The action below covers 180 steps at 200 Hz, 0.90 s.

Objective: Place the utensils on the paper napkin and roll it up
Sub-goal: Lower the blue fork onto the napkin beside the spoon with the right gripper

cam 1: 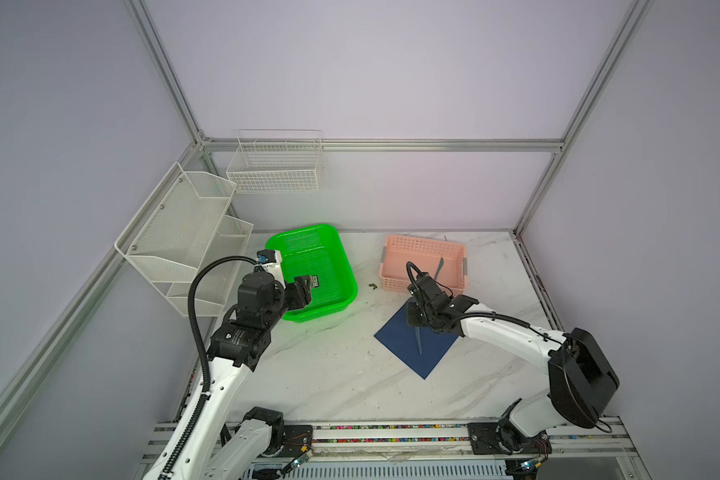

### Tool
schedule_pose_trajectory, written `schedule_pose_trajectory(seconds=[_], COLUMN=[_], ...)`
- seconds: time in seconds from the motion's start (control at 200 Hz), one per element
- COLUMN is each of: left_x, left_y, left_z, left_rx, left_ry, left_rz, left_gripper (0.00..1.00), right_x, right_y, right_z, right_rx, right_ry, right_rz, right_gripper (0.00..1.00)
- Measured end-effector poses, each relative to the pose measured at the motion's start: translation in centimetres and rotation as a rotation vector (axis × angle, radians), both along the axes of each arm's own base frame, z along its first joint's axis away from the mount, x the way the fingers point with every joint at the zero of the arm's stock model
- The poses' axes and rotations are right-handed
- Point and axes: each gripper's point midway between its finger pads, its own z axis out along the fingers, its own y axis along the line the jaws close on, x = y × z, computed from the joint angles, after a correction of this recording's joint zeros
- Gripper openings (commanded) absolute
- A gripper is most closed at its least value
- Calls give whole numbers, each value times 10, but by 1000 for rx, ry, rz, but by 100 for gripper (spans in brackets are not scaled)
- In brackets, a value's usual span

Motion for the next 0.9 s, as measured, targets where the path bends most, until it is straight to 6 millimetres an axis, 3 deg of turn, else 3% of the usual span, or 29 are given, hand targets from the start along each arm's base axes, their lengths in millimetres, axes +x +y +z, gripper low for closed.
schedule_pose_trajectory(seconds=[0.37, 0.67, 0.9], left_x=[-2, -2, -2], left_y=[0, 0, 0], left_z=[-4, -4, -4], left_rx=[-15, -15, -15], left_ry=[4, 4, 4], left_rz=[5, 5, 5], left_gripper=[70, 69, 70], right_x=[15, 27, 28], right_y=[5, 9, 8], right_z=[-46, -45, -58], right_rx=[-67, -72, -95], right_ry=[23, -6, 12], right_rz=[-22, -35, -37], right_gripper=[0, 0, 0])
